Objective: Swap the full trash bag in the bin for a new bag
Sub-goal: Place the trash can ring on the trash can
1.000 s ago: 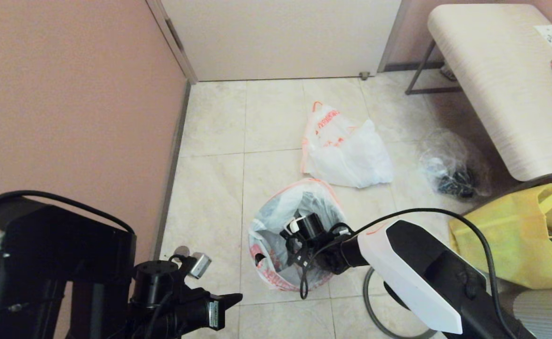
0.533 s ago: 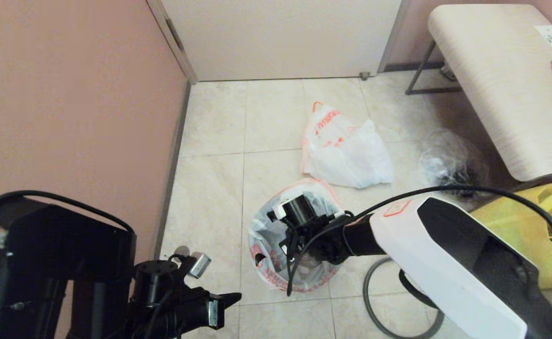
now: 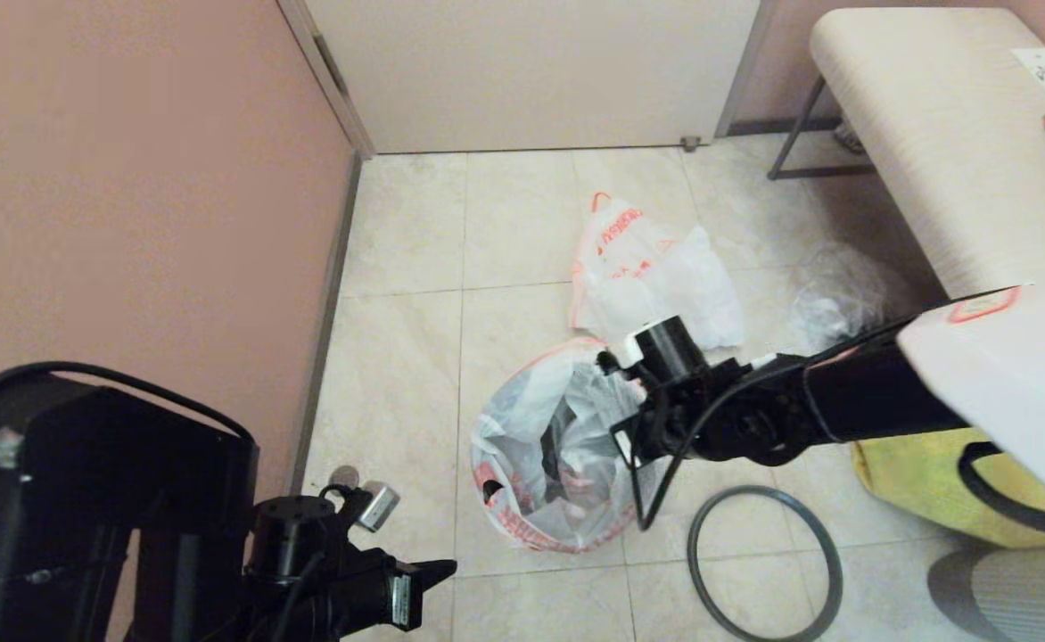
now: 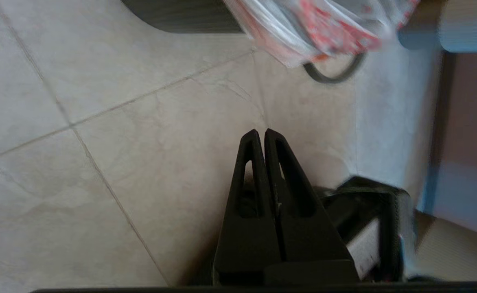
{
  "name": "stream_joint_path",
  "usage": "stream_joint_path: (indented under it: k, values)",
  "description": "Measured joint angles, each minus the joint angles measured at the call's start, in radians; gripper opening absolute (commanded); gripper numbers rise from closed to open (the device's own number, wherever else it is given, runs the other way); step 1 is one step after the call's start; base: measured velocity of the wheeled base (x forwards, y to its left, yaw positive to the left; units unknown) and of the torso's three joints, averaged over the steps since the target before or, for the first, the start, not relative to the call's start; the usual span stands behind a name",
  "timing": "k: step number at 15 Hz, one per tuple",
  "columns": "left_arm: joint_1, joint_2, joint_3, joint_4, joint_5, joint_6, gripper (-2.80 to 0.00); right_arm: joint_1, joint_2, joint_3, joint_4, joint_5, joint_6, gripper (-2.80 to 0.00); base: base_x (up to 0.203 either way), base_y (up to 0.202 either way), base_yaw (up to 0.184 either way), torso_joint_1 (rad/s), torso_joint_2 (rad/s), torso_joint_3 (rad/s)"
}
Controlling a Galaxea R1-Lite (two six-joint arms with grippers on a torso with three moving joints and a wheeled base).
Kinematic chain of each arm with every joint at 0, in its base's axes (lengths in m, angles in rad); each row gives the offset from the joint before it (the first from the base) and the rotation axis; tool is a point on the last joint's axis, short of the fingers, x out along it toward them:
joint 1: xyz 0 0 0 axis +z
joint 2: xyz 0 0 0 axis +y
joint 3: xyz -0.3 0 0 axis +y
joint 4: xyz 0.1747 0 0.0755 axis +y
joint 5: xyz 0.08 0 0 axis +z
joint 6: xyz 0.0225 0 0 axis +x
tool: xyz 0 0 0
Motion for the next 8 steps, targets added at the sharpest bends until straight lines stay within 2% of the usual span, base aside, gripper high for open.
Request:
stream_joint_path:
  k: [1,4,6,8]
  values:
    - [0.0,-0.002,0.012,0.0,-0.033,0.024,-2.8,-0.057,-0.057,0.077,-0.001,0.001,0.008,-2.8,0.0,0.0,0.0,0.0,0.0,0.0]
    - [0.025,0.019,0.044,0.0,-0.128,0.158,-2.8,-0.284,-0.188,0.251,-0.003,0.036,-0.013,-2.8,0.0,0.0,0.0,0.0,0.0,0.0]
    - [0.035,0.043,0.051,0.0,-0.151,0.225,-2.8,-0.426,-0.205,0.304,-0.014,0.107,-0.065,-2.8,0.0,0.0,0.0,0.0,0.0,0.0]
    - [0.04,0.059,0.056,0.0,-0.151,0.243,-2.8,-0.521,-0.15,0.323,-0.069,0.176,-0.113,-2.8,0.0,0.0,0.0,0.0,0.0,0.0]
